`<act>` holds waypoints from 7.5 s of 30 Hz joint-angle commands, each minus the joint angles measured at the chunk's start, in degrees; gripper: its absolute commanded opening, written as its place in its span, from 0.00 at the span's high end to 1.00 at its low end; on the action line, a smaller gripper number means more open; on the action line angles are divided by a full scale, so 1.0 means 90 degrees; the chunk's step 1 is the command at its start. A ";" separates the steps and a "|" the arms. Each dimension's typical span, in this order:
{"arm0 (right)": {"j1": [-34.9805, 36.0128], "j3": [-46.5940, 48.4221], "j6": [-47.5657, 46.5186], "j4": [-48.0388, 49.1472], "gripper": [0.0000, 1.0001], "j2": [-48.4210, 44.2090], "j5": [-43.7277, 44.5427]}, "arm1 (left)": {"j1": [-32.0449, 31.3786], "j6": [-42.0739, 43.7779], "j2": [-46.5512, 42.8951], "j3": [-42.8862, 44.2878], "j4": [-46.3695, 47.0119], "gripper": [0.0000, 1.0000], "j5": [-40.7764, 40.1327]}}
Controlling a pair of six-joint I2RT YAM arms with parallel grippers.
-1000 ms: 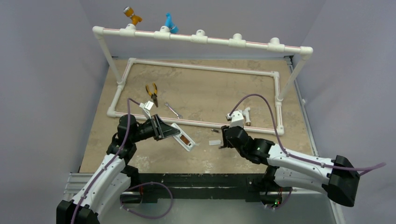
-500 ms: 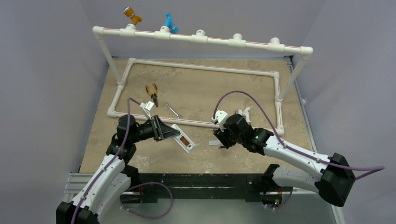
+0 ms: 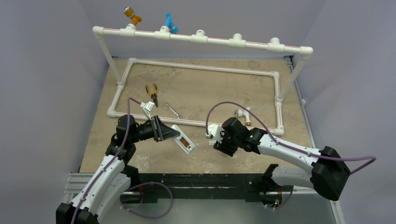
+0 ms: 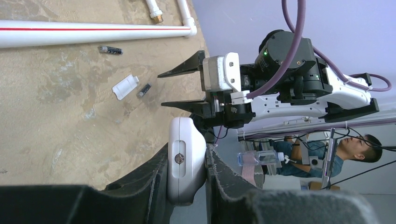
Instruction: Load the batteries into the remote control
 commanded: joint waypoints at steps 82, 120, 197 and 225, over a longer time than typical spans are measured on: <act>-0.0041 -0.0924 -0.0048 0.2858 1.00 -0.4854 -0.3446 | -0.0213 0.2703 -0.1425 0.2349 -0.1801 1.00 -0.0974; -0.0051 -0.1003 0.0033 0.2212 1.00 -0.5411 -0.2663 | -0.0232 -0.0285 -0.2189 0.0543 0.2447 1.00 -0.0576; 0.2464 -0.0300 0.2780 0.4638 0.98 -0.0346 0.1555 | -0.2133 -0.1800 -0.0073 -0.0781 0.1195 1.00 -0.2753; 0.2464 -0.0398 0.2385 0.3957 0.80 -0.0445 0.1943 | -0.2133 -0.1885 -0.0017 -0.0910 0.1484 1.00 -0.2704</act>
